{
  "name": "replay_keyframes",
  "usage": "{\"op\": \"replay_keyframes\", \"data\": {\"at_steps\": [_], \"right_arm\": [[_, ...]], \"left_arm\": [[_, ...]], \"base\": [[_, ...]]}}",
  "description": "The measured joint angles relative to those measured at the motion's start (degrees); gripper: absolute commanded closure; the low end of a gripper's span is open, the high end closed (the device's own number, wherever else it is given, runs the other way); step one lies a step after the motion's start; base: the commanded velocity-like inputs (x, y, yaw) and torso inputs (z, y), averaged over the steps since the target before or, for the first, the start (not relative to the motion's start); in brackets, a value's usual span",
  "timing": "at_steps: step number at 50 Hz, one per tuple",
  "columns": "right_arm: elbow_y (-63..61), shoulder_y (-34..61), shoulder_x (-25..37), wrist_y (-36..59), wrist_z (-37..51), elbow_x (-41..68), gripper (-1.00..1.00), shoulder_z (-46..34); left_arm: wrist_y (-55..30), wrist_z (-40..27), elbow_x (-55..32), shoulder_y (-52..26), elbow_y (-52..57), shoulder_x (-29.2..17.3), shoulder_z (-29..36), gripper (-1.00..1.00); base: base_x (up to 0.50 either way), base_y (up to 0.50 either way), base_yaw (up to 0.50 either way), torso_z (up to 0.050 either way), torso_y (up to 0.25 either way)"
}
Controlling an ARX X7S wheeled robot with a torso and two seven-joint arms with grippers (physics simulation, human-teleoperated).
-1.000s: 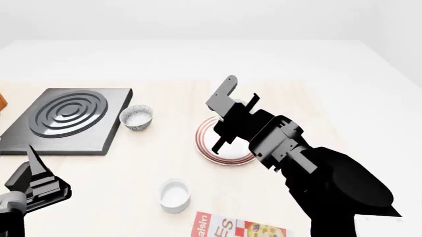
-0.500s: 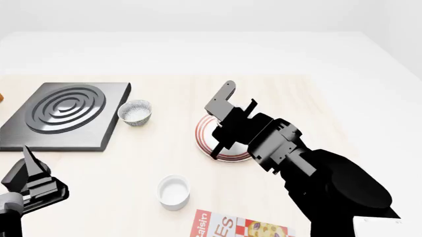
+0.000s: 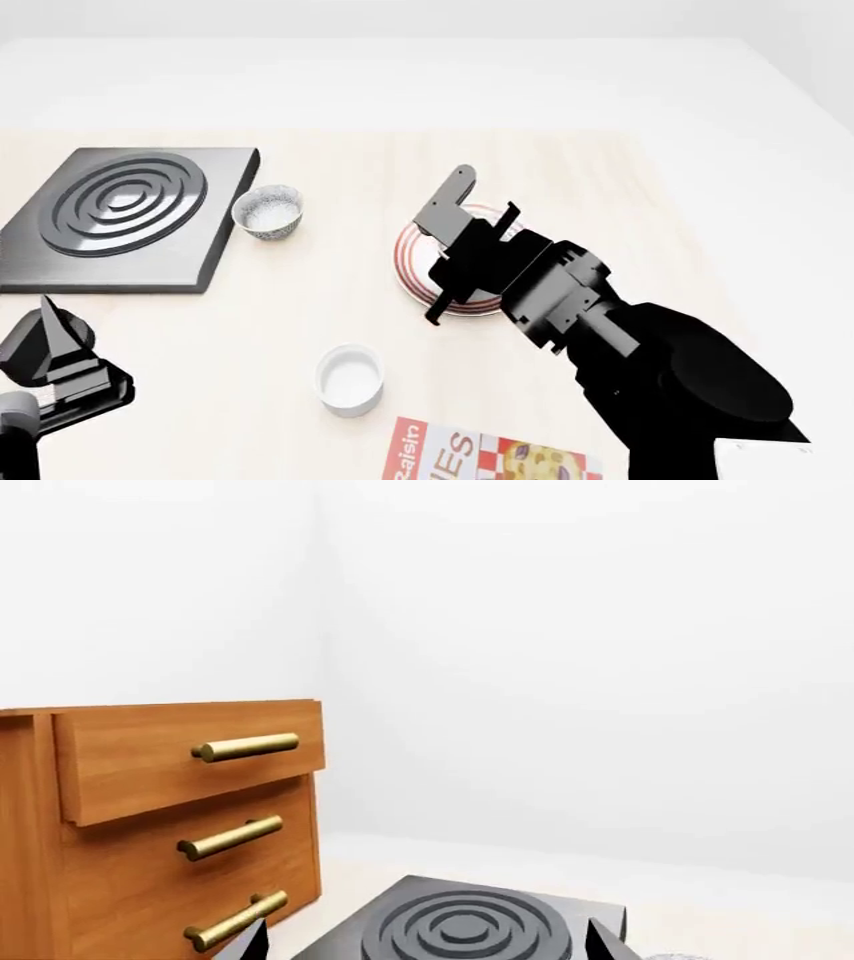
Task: Pick the akita bowl next to the cookies box and place it on the plate.
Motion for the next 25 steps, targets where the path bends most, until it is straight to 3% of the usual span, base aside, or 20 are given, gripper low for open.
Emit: {"op": "replay_keyframes", "data": {"at_steps": [8, 9, 25], "right_arm": [[0.22, -0.1, -0.05, -0.23, 0.19, 0.05, 1.0, 0.16], [0.28, -0.13, -0.05, -0.3, 0.26, 0.07, -1.0, 0.19], [1.05, -0.32, -0.04, -1.46, 1.54, -0.52, -1.0, 0.71]], "left_arm": [[0.04, -0.11, -0.09, -0.08, -0.04, -0.07, 0.08, -1.0], [0.04, -0.13, -0.09, -0.09, -0.04, -0.08, 0.11, -1.0], [0.15, -0.39, -0.09, -0.11, -0.09, -0.21, 0.31, -1.0]], "base": [[0.0, 0.0, 0.0, 0.0, 0.0], [0.0, 0.0, 0.0, 0.0, 0.0], [0.0, 0.0, 0.0, 0.0, 0.0]]}}
